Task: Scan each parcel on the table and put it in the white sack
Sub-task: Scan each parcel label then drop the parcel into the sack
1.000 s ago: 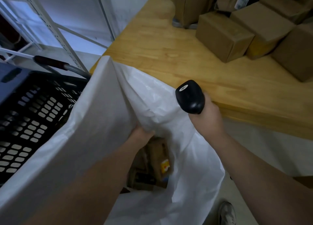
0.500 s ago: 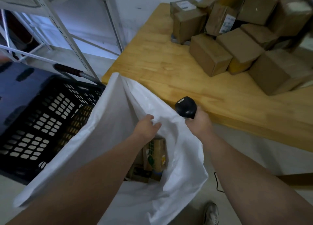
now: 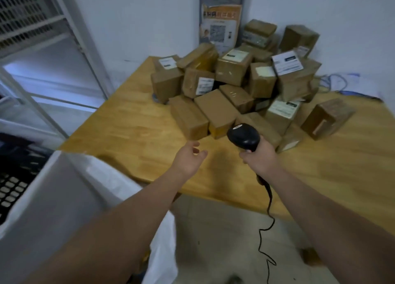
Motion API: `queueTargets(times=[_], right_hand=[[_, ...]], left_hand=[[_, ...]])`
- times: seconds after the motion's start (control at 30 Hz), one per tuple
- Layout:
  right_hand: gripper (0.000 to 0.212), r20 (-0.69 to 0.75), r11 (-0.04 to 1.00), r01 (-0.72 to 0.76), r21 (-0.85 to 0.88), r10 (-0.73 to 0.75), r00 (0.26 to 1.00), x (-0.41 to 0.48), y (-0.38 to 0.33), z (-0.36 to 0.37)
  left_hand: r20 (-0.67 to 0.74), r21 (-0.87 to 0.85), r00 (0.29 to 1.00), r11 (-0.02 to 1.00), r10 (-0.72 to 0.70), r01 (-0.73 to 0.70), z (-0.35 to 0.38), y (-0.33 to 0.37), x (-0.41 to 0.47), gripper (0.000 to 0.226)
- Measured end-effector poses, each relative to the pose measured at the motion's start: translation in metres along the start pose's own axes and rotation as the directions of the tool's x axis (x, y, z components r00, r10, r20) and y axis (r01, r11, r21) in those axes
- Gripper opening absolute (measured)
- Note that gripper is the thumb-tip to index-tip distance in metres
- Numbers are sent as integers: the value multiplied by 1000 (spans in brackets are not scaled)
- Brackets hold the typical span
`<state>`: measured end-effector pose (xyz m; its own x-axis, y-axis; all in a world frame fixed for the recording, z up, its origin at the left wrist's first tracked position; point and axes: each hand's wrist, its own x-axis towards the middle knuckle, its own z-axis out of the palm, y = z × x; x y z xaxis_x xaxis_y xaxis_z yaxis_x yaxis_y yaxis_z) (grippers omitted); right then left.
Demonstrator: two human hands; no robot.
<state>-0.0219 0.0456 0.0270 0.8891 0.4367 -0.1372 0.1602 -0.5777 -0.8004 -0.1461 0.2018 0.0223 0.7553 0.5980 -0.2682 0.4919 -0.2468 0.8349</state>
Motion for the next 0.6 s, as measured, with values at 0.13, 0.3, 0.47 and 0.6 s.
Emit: queueTargets(times=[0.13, 0.3, 0.47, 0.6], right_hand=[[19, -47, 998, -60, 29, 62, 997, 24, 20, -52], [17, -93, 992, -85, 93, 93, 991, 53, 35, -101], [20, -170, 980, -58, 192, 92, 981, 93, 30, -141], [14, -247, 971, -17, 239, 77, 966, 130, 17, -168]], left_hand=[[23, -3, 1000, 1000, -3, 4, 43, 39, 20, 46], [43, 38, 999, 999, -2, 0, 76, 79, 45, 47], [67, 70, 997, 996, 45, -50, 92, 125, 83, 46], [53, 52, 992, 992, 115, -118, 98, 157, 121, 43]])
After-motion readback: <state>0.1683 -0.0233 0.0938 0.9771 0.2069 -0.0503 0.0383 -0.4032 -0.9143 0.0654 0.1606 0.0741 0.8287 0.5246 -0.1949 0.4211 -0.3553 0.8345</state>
